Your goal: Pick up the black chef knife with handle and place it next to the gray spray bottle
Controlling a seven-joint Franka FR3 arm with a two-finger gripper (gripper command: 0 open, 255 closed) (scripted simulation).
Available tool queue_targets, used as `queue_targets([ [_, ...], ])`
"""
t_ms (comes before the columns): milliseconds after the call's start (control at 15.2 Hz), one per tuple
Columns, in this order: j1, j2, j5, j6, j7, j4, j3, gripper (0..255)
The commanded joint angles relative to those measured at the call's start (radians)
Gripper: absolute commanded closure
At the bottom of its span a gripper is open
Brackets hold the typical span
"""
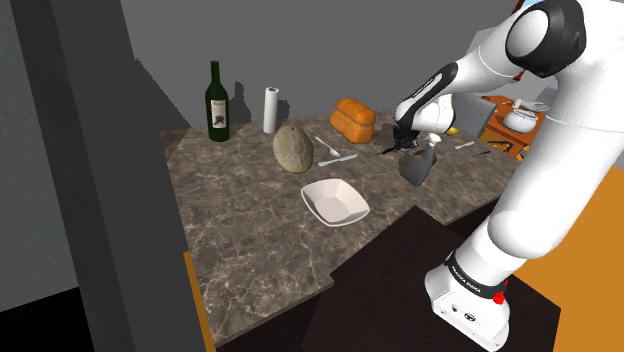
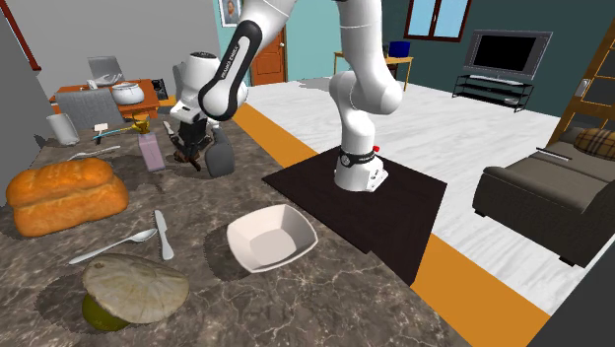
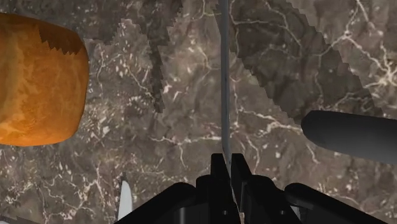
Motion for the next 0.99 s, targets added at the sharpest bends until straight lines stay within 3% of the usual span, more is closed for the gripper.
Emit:
queue_targets([
  [0, -0.03, 0.029, 0.047, 0.026, -0.034, 0.003, 0.038, 255],
  [660, -0.201, 0.156, 0.198, 0.142, -0.155, 0.025, 0.241, 255],
  [924, -0.213, 0.165, 0.204, 0.15, -0.16, 0.027, 0.254, 255],
])
